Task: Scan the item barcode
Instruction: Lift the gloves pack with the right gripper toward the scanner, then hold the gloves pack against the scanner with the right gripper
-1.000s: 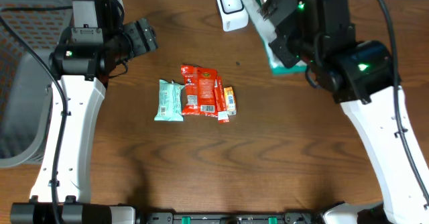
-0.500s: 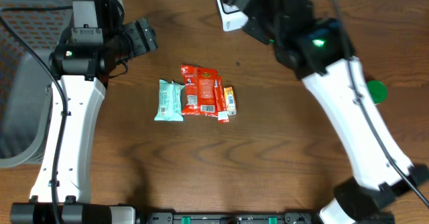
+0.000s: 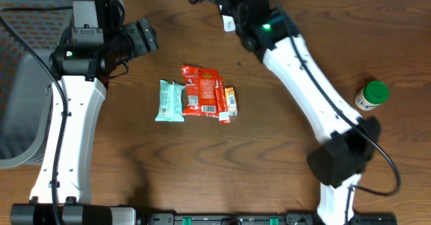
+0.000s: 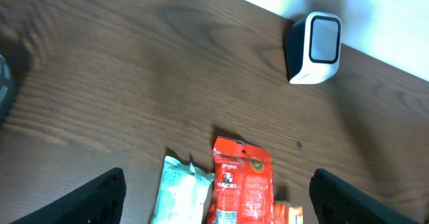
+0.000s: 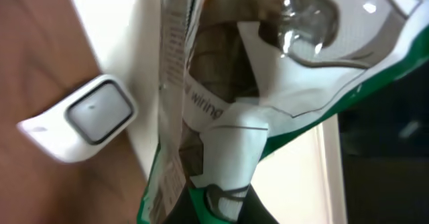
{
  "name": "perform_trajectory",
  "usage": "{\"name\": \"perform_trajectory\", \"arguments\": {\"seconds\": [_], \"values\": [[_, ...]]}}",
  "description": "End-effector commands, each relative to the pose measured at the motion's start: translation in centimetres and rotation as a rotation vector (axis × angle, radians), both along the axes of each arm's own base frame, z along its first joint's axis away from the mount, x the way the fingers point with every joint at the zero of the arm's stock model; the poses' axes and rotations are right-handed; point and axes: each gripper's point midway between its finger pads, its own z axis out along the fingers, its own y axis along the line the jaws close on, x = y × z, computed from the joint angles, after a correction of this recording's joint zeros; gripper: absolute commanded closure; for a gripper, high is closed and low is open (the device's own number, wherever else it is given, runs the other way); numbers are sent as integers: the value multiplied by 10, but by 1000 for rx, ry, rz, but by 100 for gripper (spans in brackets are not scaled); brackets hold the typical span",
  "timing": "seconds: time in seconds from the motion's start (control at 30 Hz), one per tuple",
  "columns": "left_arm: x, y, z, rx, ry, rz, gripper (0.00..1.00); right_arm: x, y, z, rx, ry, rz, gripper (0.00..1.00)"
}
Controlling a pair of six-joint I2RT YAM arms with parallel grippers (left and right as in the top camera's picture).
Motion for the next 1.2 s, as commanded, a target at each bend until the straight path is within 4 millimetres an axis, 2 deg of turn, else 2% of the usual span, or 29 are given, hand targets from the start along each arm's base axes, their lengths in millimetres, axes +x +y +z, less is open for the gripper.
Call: {"name": "perform_trajectory", "arguments": {"seconds": [0.0,0.27,0.4,0.57,0.67,0.8,0.97,1.17], "values": [[0,2,4,7,-13,-1,12,18,5,-16,-85,-41,-23,99],[0,2,4,7,-12,-1,12,62,25,-53,-40,-172,-34,99],[0,2,4,7,-13,-1,12,79,31,-74,-26,-223,-34,99],[0,2,4,7,-13,-1,12,96,29,-105,-57,-266,-39,99],[0,2,4,7,-13,-1,12,104,24,-108,-25,-325,-51,99],[0,2,4,7,-13,-1,12,107,20,-122,-12,-302,-62,99],[0,2,4,7,-13,-1,12,104,29,-144,75,-204,-32,99],[0,2,4,7,-13,-1,12,103,32,-148,194,-170,-48,99]]}}
